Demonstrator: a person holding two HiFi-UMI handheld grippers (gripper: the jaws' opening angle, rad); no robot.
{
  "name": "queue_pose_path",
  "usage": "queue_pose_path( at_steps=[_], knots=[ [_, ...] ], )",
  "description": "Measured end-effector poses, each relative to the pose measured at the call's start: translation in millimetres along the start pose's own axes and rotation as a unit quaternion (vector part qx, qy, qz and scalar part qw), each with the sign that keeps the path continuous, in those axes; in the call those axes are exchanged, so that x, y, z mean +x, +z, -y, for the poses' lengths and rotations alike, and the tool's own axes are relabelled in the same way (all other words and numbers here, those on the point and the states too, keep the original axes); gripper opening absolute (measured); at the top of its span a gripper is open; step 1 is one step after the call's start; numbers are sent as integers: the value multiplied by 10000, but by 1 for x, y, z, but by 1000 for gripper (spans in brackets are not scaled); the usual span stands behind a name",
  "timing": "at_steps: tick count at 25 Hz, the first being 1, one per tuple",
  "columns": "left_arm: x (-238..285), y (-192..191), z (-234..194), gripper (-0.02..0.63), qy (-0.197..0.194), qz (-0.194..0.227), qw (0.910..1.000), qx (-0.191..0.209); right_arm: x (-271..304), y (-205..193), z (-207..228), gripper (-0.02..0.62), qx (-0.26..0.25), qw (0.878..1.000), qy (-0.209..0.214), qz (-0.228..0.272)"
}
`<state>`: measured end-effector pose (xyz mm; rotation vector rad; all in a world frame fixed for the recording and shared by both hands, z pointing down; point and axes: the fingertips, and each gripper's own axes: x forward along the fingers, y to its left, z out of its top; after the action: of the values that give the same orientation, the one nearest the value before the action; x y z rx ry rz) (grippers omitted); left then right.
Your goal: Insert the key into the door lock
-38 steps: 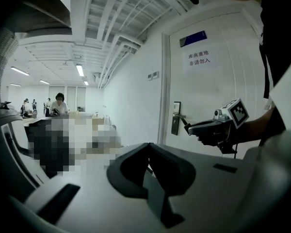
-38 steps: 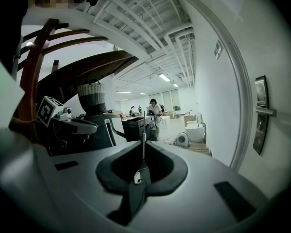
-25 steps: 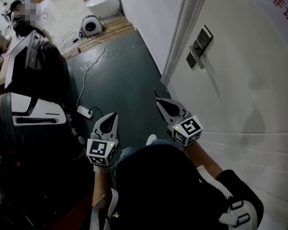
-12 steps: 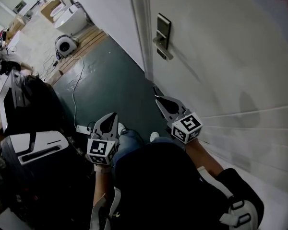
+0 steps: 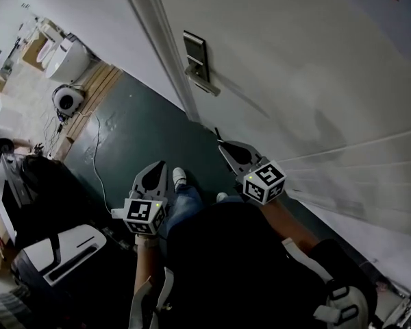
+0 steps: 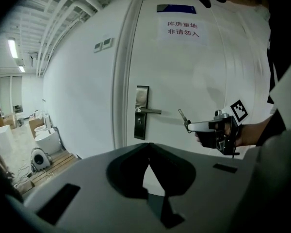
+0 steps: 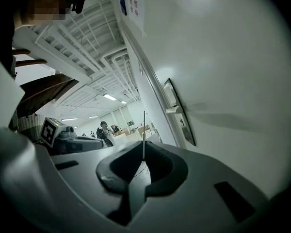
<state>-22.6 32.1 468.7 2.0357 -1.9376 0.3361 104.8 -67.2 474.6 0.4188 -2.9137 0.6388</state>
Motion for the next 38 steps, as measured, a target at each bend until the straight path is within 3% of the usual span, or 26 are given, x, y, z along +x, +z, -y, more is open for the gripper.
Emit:
queue_pose_path(
  at_steps=[11,21,29,38],
  knots=[
    [68,28,-61,9,-1078,-118,9938,231,61,7,22,32,519,9953,-820,71],
    [99,38,-115,9,-1951,-196,9796,441,122,7,32,32,1155,9822,-1452,281],
    [111,41,-156,9,-2426,-225,9683,551,164,5,38,32,1879,9646,-1737,634],
    [131,41,-185,9,-2710,-222,9606,578,192,4,60,32,2675,9382,-1896,1107]
  ],
)
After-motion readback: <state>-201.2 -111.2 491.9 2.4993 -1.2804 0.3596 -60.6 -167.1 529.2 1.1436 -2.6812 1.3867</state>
